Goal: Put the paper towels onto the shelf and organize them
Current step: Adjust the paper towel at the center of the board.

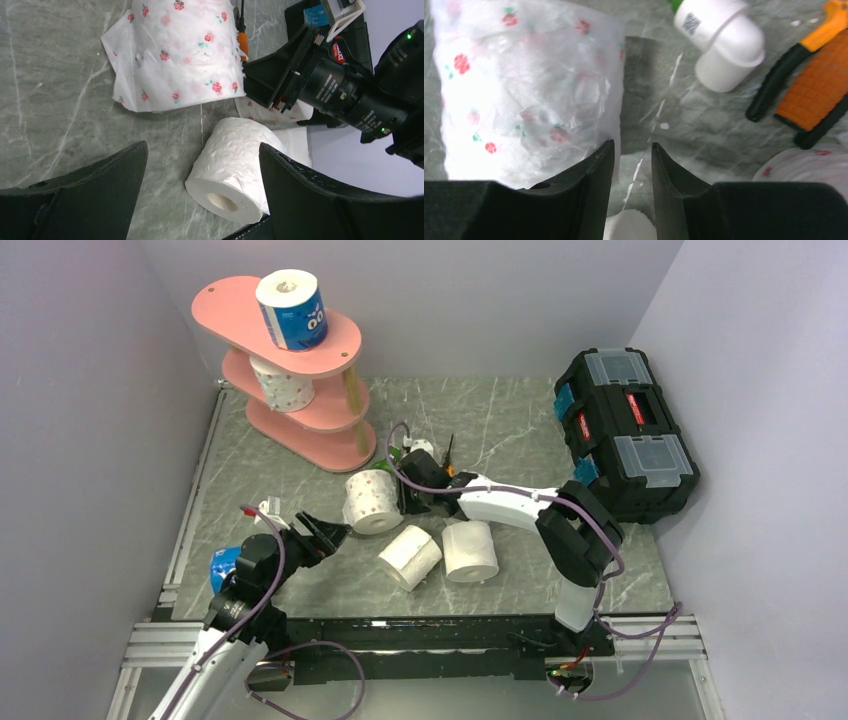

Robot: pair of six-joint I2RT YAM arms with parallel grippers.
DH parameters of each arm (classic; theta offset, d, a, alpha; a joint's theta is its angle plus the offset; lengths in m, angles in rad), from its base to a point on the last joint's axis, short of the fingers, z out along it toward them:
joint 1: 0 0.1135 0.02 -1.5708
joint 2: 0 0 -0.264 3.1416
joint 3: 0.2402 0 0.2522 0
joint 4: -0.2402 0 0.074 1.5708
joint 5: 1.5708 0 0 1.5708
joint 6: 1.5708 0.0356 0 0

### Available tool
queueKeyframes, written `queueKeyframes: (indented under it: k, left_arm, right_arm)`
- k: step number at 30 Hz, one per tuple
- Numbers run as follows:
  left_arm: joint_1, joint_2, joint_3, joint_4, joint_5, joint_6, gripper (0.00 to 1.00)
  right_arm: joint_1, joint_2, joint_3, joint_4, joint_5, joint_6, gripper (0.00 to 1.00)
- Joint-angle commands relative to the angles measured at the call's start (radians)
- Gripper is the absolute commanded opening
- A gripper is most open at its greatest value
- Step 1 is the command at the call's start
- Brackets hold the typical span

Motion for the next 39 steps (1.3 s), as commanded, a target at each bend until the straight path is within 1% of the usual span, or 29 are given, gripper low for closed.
queueKeyframes:
  k: [1,5,10,14,18,21,24,28,30,35,39]
  left_arm:
    - [-0.003,-0.041,0.018,-0.034,-0.046,0.012,0.88]
    - [-0.003,-0.076,0.024,-0.064,-0.068,0.009,0.88]
    - [-0.003,-0.09,0.033,-0.089,-0.087,0.004,0.89]
    - [-0.003,-0.09,0.019,-0.072,-0.081,-0.016,0.89]
    - [-0.004,-0.091,-0.003,-0.033,-0.073,-0.048,0.89]
    - [-0.003,-0.092,-0.043,0.034,-0.074,-0.101,0.9]
    - [-0.004,-0.076,-0.102,0.157,-0.071,-0.172,0.89]
    - [-0.004,-0.01,-0.154,0.322,-0.083,-0.236,0.88]
    - [-0.005,0.034,-0.151,0.366,-0.095,-0.241,0.88]
    - [-0.008,0.138,-0.143,0.472,-0.097,-0.268,0.89]
    - [-0.036,0.214,-0.135,0.533,-0.096,-0.295,0.9]
  right_arm:
    - [0.057,0.008,0.033,-0.004,-0.007,0.023,0.36]
    - [0.076,0.011,0.035,0.003,-0.041,0.05,0.36]
    - [0.099,0.015,0.042,0.049,-0.086,0.075,0.36]
    - [0.107,0.038,0.063,0.067,-0.116,0.086,0.36]
    - [0.107,0.032,0.051,0.096,-0.13,0.083,0.37]
    - [0.107,0.018,0.043,0.079,-0.12,0.07,0.37]
    - [0.106,-0.035,0.008,0.056,-0.087,0.051,0.37]
    - [0.103,-0.129,-0.052,0.011,-0.037,0.029,0.38]
    - [0.1,-0.18,-0.091,-0.005,-0.016,0.019,0.39]
    - [0.098,-0.321,-0.176,-0.027,0.021,0.013,0.46]
    - [0.099,-0.412,-0.233,-0.041,0.045,0.013,0.52]
